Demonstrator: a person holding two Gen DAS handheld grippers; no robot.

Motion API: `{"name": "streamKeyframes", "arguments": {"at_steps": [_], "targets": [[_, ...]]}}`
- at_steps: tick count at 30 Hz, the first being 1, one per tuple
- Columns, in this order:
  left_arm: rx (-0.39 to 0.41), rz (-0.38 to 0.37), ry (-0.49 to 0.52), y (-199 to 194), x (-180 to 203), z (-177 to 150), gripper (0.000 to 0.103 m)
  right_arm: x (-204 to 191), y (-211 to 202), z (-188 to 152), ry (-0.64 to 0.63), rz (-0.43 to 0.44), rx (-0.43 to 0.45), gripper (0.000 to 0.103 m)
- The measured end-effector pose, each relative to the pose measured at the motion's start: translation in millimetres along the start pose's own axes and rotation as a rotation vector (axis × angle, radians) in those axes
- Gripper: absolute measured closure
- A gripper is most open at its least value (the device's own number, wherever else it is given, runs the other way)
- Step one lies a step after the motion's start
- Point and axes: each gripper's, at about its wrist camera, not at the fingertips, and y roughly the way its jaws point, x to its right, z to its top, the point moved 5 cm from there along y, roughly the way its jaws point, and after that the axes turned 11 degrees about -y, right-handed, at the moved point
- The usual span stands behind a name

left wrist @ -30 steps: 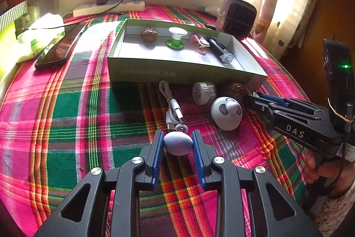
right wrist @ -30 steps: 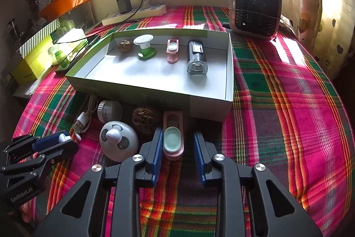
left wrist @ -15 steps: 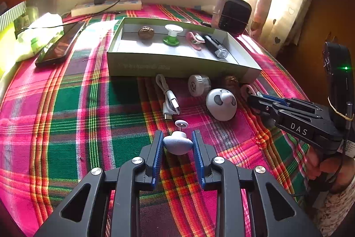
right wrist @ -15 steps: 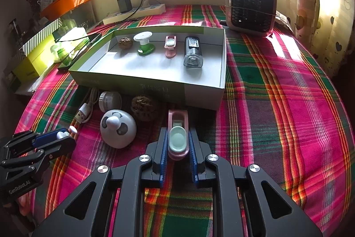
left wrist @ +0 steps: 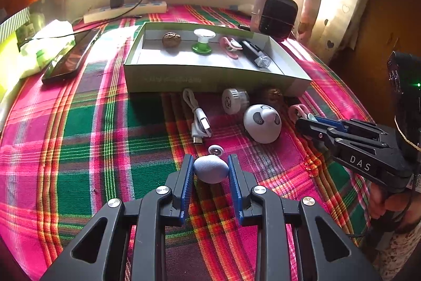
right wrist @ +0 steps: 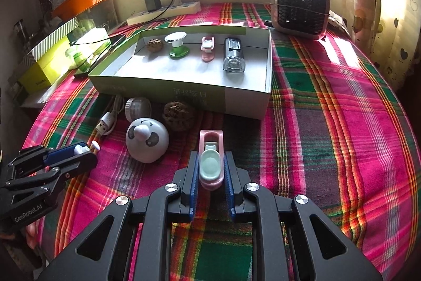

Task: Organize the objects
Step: 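Carry the egg-shaped object with the left gripper while the right carries the pink holder into the tray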

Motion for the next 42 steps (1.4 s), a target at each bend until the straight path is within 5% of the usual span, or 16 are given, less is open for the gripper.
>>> {"name": "streamKeyframes", "arguments": {"at_steps": [42], "targets": [[0.065, -0.006, 0.001, -21, 9, 15, 0.080, -6, -19, 14, 0.004, 0.028, 0.066, 0.084]]}}
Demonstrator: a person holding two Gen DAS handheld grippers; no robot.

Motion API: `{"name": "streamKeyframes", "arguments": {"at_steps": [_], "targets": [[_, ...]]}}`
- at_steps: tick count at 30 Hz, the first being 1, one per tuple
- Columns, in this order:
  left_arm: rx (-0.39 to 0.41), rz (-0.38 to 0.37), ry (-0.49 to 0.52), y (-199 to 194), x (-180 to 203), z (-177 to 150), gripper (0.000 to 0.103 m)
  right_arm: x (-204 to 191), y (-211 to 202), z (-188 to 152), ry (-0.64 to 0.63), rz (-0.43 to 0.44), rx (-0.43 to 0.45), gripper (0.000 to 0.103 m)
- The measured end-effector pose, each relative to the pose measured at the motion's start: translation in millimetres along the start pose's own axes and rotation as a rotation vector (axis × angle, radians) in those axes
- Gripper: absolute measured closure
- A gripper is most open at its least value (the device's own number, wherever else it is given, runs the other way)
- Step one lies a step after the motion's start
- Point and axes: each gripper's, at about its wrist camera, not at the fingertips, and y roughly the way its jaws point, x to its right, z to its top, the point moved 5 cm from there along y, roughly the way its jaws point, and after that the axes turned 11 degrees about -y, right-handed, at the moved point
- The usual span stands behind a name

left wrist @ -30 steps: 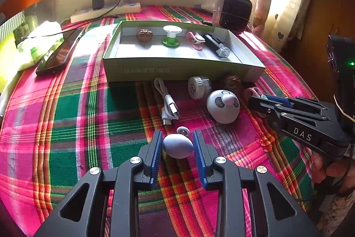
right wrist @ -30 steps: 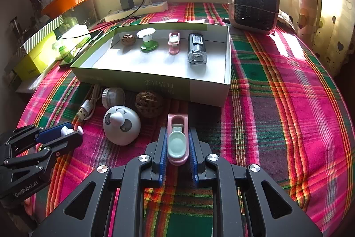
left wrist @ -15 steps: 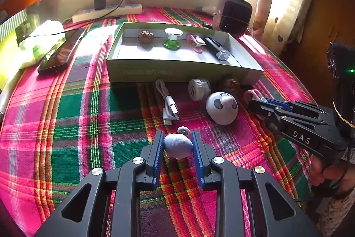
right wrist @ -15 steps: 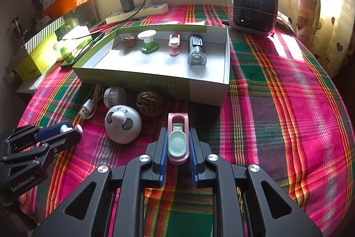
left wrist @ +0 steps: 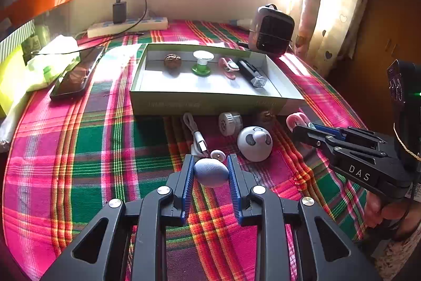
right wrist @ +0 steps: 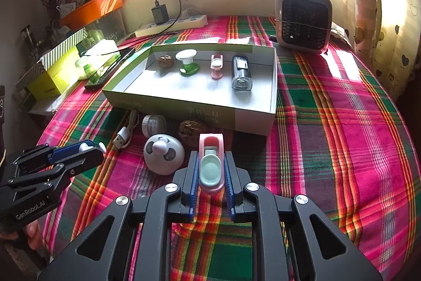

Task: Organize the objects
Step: 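Carry the egg-shaped object with the left gripper while the right carries the pink holder into the tray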

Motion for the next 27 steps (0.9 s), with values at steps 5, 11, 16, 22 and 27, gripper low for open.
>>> {"name": "streamKeyframes", "arguments": {"at_steps": [5, 11, 16, 22, 27], "targets": [[0.022, -0.002, -0.008, -3, 0, 12, 0.080, -1, -5, 8, 0.004, 0.014, 0.021, 0.084], [0.043, -0.002, -0.014, -4, -1, 26, 0.080, -3, -6, 19, 0.000, 0.024, 0.037, 0.084], [0.053, 0.007, -0.006, 0, -2, 37, 0.080, -5, -2, 29, -0.008, 0.026, 0.040, 0.084], [0.062, 0.018, -0.006, 8, -5, 52, 0.080, -6, 6, 42, -0.018, 0.026, 0.040, 0.084], [0.066, 0.030, -0.003, 18, -9, 67, 0.080, -4, 15, 53, -0.017, 0.026, 0.034, 0.084]]}}
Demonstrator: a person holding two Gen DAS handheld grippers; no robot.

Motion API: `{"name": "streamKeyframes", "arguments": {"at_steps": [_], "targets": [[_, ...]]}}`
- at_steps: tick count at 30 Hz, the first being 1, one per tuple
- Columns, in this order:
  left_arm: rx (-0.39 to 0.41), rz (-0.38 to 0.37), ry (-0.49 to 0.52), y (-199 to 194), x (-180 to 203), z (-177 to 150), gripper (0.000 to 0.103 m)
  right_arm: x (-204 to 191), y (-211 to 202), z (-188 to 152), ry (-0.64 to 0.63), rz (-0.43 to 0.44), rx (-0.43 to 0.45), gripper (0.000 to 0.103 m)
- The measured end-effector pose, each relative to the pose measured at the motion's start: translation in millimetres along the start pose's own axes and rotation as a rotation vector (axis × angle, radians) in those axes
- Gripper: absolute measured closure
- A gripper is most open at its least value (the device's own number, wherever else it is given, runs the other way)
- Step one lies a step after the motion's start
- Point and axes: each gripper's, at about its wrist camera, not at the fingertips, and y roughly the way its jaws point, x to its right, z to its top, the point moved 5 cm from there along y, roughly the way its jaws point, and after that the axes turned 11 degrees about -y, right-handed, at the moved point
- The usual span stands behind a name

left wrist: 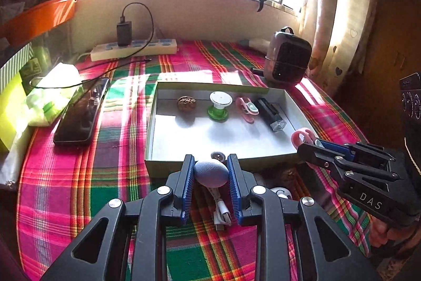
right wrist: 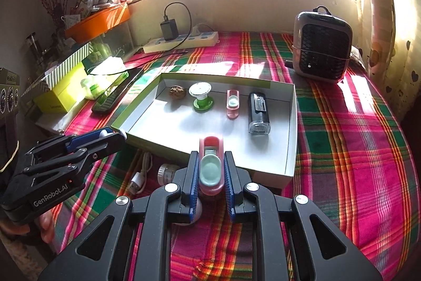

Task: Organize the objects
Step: 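Carry the egg-shaped object with the left gripper while the right carries the pink holder into the tray, then lower and open the left gripper on the egg while the right releases the pink holder beside the other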

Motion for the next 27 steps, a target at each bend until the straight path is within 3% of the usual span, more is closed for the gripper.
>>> {"name": "streamKeyframes", "arguments": {"at_steps": [12, 27], "targets": [[-0.012, 0.029, 0.008, 34, -12, 29, 0.080, -2, 35, 26, -0.010, 0.023, -0.031, 0.084], [-0.048, 0.045, 0.036, 73, -16, 49, 0.080, 8, 78, 34, 0.025, 0.037, -0.102, 0.084]]}}
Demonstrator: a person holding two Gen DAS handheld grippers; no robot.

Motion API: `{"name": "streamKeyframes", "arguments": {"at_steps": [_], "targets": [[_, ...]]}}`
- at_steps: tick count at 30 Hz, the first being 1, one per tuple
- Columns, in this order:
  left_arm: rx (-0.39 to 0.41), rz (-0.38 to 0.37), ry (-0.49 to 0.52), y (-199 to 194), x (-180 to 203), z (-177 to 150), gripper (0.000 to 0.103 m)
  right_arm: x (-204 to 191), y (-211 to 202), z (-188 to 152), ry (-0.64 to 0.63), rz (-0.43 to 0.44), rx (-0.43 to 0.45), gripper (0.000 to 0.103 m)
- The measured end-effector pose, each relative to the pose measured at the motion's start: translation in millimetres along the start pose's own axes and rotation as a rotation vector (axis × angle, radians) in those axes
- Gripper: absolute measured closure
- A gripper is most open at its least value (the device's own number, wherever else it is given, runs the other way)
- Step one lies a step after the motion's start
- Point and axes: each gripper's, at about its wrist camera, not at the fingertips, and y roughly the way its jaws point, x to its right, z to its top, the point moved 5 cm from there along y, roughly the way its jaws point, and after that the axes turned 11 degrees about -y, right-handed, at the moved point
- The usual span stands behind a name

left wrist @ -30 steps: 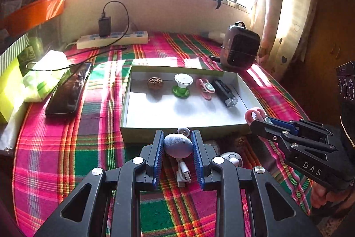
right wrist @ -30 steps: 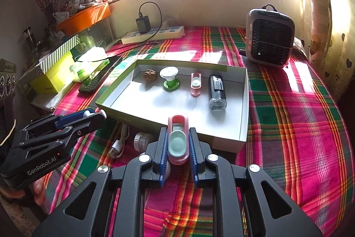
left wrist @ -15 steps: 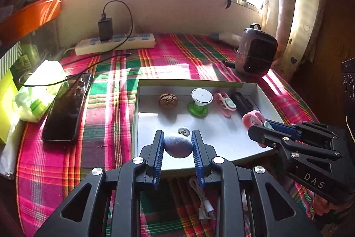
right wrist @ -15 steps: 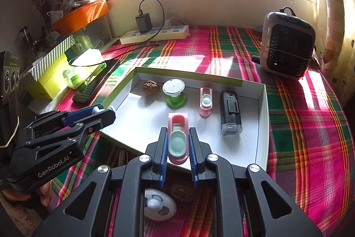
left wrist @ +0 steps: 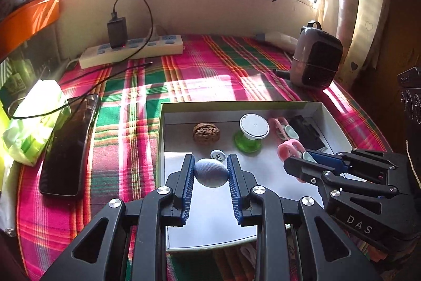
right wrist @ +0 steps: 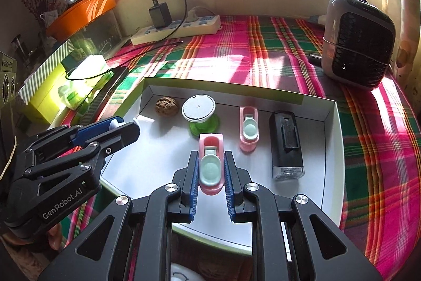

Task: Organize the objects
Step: 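Lower and open the left gripper on the egg while the right releases the pink holder beside the other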

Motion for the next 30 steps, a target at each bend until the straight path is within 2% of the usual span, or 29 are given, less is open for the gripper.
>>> {"name": "streamKeyframes", "arguments": {"at_steps": [8, 30], "targets": [[-0.025, 0.018, 0.004, 17, -1, 0, 0.080, 2, 15, 3, 0.003, 0.007, -0.025, 0.084], [-0.035, 0.033, 0.022, 30, 1, 2, 0.080, 2, 26, 5, 0.003, -0.002, -0.031, 0.084]]}}
